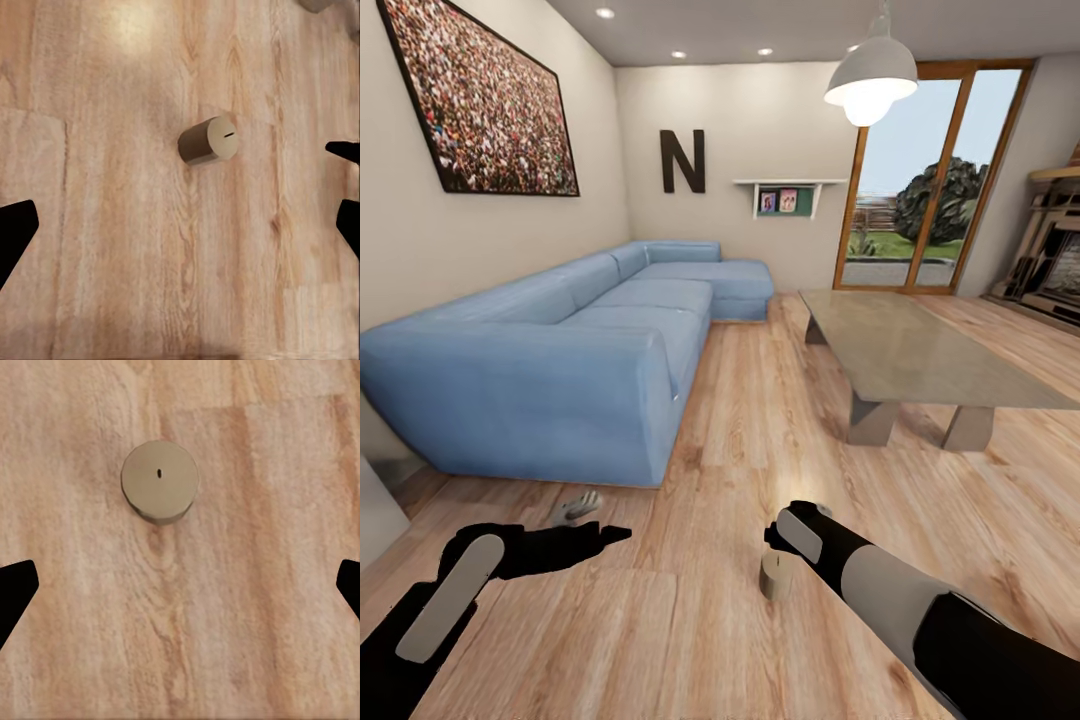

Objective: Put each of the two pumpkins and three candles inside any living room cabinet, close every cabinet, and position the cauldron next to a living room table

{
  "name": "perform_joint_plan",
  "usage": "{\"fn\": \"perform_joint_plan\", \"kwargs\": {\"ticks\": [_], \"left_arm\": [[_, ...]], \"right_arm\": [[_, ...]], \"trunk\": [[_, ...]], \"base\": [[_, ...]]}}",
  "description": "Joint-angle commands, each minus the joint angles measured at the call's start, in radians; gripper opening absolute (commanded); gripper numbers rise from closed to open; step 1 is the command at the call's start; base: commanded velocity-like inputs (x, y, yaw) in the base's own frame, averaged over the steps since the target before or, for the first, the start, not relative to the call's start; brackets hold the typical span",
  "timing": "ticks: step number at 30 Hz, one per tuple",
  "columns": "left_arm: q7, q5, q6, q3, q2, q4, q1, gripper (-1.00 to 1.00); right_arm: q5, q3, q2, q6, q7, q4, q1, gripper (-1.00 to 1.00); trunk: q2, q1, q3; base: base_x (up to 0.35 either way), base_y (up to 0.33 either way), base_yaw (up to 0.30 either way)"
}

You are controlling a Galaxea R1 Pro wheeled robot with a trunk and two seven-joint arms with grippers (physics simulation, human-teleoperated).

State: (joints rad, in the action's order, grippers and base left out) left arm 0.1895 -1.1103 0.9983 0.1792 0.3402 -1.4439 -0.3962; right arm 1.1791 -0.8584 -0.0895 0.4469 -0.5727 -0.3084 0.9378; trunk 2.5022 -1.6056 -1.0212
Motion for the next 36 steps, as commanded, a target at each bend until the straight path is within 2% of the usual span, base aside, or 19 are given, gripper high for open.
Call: {"fn": "perform_joint_plan", "kwargs": {"ticks": [1,2,5,6,8,10,16,36], "left_arm": [[0.008,-0.050,0.001,0.019,0.017,-0.013,0.000,1.00],[0.006,-0.094,0.002,0.041,0.037,-0.023,0.000,1.00],[0.003,-0.260,0.001,0.089,0.107,-0.058,0.000,1.00],[0.003,-0.339,0.001,0.100,0.135,-0.072,0.000,1.00],[0.002,-0.406,0.000,0.106,0.160,-0.080,0.000,1.00],[0.002,-0.436,0.000,0.109,0.172,-0.084,0.000,1.00],[0.002,-0.456,0.000,0.110,0.179,-0.085,0.000,1.00],[0.004,-0.456,-0.001,0.108,0.180,-0.077,0.000,1.00]], "right_arm": [[0.005,-0.007,0.000,0.004,-0.006,-0.001,0.001,1.00],[0.005,-0.007,0.000,0.004,-0.006,-0.001,0.001,1.00],[0.004,-0.007,0.000,0.004,-0.006,-0.001,0.001,1.00],[0.004,-0.007,0.000,0.004,-0.006,-0.001,0.001,1.00],[0.004,-0.007,0.000,0.004,-0.006,-0.002,0.001,1.00],[0.004,-0.007,0.000,0.004,-0.006,-0.002,0.001,1.00],[0.004,-0.007,0.000,0.003,-0.006,-0.003,0.001,1.00],[0.004,-0.007,0.001,0.003,0.031,-0.005,0.001,1.00]], "trunk": [[0.001,0.000,-0.005],[0.001,-0.001,-0.009],[0.001,-0.002,-0.017],[0.001,-0.002,-0.017],[0.001,-0.002,-0.017],[0.001,-0.002,-0.017],[0.001,-0.002,-0.017],[0.001,-0.002,-0.017]], "base": [[0.000,0.000,0.000],[0.000,0.000,0.000],[0.000,0.000,0.000],[0.000,0.000,0.000],[0.000,0.000,0.000],[0.000,0.000,0.000],[0.000,0.000,0.000],[0.113,0.050,0.000]]}}
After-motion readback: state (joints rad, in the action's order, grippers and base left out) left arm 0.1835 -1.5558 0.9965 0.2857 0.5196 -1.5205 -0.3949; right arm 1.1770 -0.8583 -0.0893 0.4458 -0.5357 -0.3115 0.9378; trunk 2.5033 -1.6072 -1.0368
